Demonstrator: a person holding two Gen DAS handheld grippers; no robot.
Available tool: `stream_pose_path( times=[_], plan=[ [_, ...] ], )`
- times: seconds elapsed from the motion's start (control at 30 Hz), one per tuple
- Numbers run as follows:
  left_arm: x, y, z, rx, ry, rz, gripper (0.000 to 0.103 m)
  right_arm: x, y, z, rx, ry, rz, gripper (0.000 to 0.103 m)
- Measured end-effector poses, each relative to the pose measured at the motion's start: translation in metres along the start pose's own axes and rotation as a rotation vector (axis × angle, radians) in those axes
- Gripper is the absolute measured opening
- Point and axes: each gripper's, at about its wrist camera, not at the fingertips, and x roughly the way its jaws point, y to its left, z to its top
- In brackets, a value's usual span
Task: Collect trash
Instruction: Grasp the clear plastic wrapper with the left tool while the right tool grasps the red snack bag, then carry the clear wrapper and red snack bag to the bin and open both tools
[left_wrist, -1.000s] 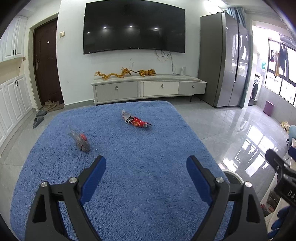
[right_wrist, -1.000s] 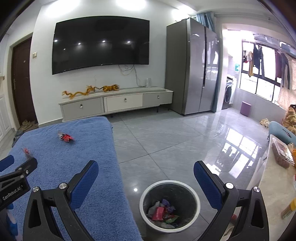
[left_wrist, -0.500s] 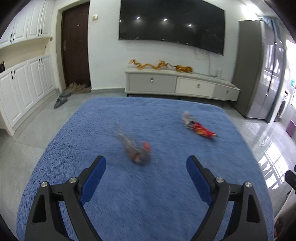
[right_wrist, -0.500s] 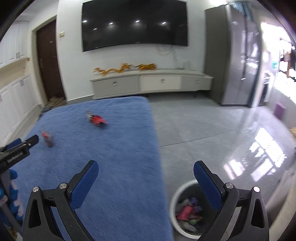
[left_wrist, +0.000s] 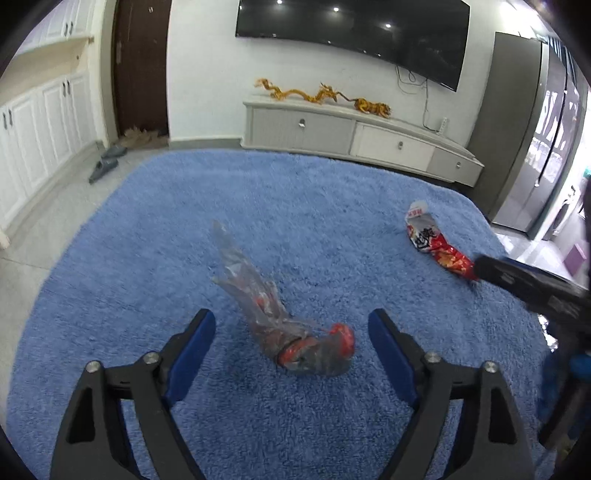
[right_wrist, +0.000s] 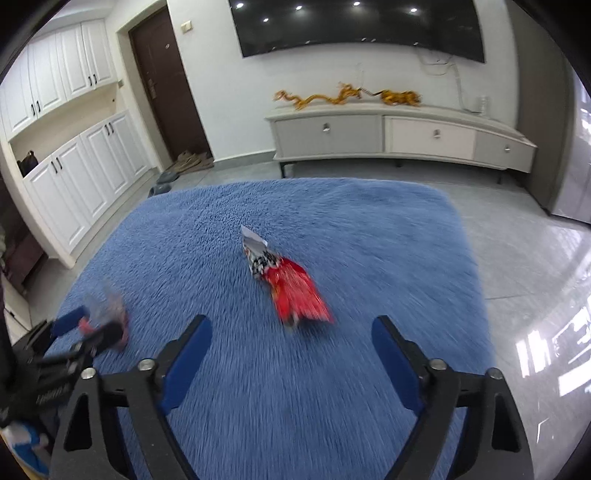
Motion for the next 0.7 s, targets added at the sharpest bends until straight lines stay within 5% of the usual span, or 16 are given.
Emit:
stream_pose_path(
  times=[0.23, 0.37, 0.4, 0.7],
  plan=[
    [0.012, 0.009, -0.002, -0.046, 0.056, -0.058, 0.047, 0.045, -0.004, 0.018, -0.023, 0.057, 0.04, 0.067],
    [0.009, 0.005, -0.007, -0.011, 0.055, -0.072, 0.022, 0.041, 0.002, 0.014, -0.078, 0.072, 0.025, 0.039],
    [0.007, 0.004, -0.007, -0.003, 0.051, -0.073, 0.022, 0.037, 0.003, 0.01, -0.085, 0.074, 0.019, 0.033],
    [-0.043, -0.016, -0.031, 0.074, -0.002, -0.083, 0.02, -0.017, 0.007, -0.037, -0.06, 0.058, 0.029, 0.031]
  ],
)
